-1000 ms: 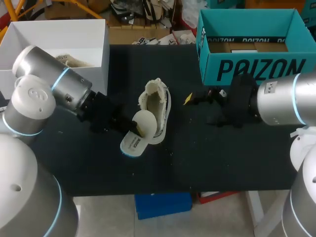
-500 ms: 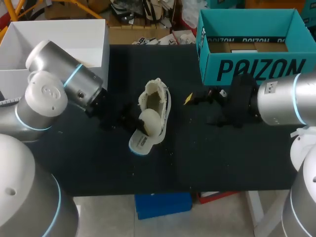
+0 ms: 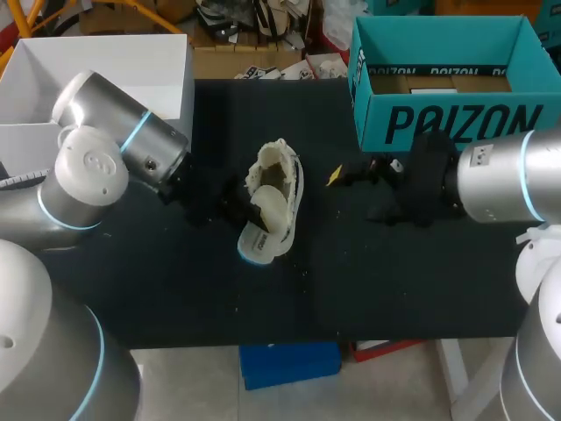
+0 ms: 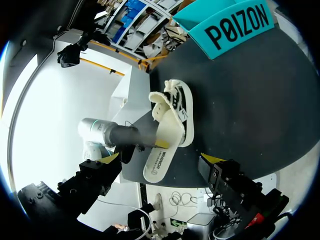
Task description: Take the shoe out of the shoebox, open the shoe tongue, remove and reinsert the insole, then place the shoe into the shoebox
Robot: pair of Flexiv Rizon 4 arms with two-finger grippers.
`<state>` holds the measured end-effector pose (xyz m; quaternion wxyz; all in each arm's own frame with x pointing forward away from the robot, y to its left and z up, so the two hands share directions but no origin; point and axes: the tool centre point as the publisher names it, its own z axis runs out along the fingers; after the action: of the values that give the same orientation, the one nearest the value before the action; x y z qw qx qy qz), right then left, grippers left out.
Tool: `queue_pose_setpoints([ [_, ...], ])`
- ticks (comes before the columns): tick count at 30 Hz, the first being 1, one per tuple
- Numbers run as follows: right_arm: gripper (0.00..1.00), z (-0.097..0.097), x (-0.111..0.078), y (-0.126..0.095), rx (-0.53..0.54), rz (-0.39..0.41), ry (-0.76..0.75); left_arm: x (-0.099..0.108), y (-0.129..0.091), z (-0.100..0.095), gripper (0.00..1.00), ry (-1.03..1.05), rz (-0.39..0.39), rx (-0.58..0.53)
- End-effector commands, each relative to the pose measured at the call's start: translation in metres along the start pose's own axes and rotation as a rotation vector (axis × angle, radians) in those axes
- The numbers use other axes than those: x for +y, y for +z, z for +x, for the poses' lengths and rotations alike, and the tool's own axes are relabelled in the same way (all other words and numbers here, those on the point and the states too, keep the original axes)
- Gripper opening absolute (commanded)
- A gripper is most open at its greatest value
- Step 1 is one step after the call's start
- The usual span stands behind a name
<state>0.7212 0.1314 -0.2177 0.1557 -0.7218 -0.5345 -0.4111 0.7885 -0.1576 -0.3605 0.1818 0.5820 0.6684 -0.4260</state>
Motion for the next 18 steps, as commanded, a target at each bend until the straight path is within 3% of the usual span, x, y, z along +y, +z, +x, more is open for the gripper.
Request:
queue_pose_setpoints([
  [1,1.00,0.001,-0.001,0.000,-0.002,-0.001,0.000,0.007,0.007,-0.001,0.00,-0.004,-0.009,-0.007],
  [18,1.00,0.001,-0.001,0.000,-0.002,-0.001,0.000,0.038,0.008,-0.004,0.00,-0.028,-0.063,-0.061],
])
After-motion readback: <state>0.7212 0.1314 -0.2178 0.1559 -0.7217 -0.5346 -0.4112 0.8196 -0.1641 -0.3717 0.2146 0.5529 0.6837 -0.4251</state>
